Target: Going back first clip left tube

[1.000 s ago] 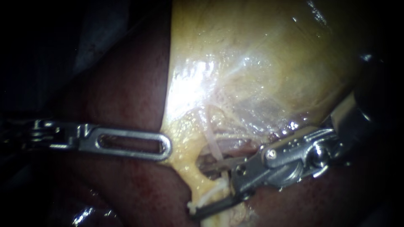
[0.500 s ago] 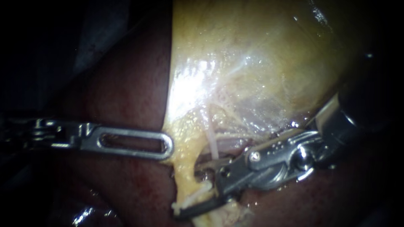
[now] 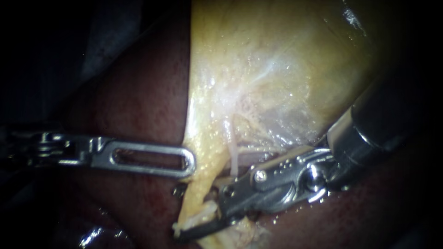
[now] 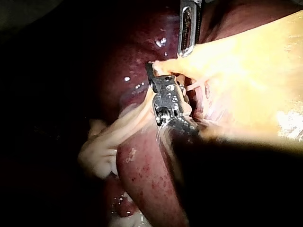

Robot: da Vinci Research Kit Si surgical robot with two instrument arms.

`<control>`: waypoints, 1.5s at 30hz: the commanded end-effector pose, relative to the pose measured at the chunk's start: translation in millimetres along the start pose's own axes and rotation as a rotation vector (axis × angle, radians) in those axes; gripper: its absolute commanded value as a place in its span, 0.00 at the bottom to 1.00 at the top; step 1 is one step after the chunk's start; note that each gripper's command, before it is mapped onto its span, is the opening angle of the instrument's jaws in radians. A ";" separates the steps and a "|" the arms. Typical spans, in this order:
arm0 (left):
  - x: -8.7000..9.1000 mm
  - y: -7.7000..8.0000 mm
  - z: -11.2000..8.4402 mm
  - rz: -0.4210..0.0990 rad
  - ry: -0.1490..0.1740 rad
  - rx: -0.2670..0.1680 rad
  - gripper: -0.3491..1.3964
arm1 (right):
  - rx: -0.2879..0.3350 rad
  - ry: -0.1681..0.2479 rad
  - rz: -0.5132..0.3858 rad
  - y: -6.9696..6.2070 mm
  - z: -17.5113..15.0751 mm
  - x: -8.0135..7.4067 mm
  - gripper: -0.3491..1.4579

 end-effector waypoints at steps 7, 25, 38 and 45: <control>-0.6 -0.6 -0.3 -0.005 -0.004 0.010 0.00 | -0.011 -0.057 -0.005 0.5 -0.9 -1.5 0.52; -0.6 -0.1 -0.8 -0.004 -0.002 0.011 0.00 | -0.048 -0.045 0.000 0.7 -2.3 -1.2 0.52; -0.6 -0.1 -0.6 -0.004 -0.003 0.010 0.00 | -0.114 -0.122 0.008 0.3 -1.1 -0.3 0.52; -0.6 -0.1 -0.6 -0.004 -0.002 0.010 0.00 | -0.107 -0.124 0.007 -0.4 -1.1 0.0 0.52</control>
